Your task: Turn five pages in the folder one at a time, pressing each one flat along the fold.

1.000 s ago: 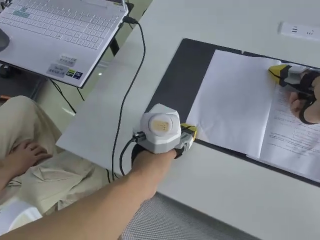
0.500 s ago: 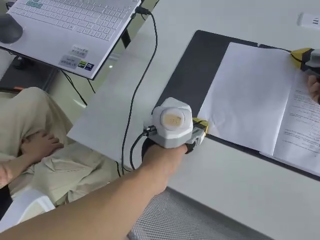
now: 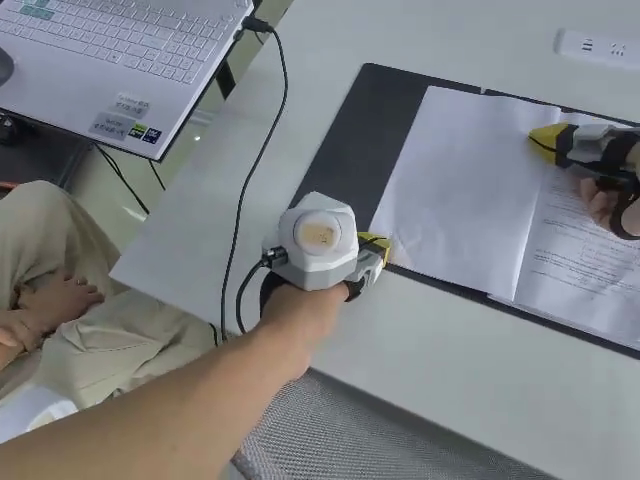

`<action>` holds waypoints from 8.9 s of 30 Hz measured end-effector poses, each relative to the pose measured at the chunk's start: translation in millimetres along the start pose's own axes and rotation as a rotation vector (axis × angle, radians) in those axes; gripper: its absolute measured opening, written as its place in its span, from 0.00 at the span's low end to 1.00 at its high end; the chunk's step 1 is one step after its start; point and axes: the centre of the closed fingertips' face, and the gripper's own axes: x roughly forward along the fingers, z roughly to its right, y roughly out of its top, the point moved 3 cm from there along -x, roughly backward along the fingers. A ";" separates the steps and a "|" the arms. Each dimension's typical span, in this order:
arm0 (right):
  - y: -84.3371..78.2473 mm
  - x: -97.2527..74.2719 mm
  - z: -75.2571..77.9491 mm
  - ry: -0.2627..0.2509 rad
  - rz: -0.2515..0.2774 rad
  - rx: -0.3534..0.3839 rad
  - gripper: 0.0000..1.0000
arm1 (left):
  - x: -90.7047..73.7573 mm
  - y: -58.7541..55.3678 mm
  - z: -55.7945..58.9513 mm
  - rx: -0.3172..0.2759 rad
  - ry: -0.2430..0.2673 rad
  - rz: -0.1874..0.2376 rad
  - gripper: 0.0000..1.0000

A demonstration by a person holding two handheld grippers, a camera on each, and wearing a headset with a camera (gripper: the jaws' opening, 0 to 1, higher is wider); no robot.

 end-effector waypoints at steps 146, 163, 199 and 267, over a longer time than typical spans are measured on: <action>-187.2 -333.2 -33.3 -0.218 0.240 -0.598 0.57 | -112.1 45.1 106.8 0.312 -0.198 -0.112 0.64; -186.1 -316.2 -11.8 -0.228 0.235 -0.565 0.55 | 0.8 34.7 191.9 0.423 -0.333 -0.104 0.60; -146.7 -302.7 28.2 -0.230 0.282 -0.457 0.50 | 98.7 5.0 234.3 0.530 -0.231 -0.037 0.54; -116.9 -247.9 32.4 -0.199 0.318 -0.322 0.00 | 91.2 10.1 211.4 0.480 -0.211 -0.037 0.00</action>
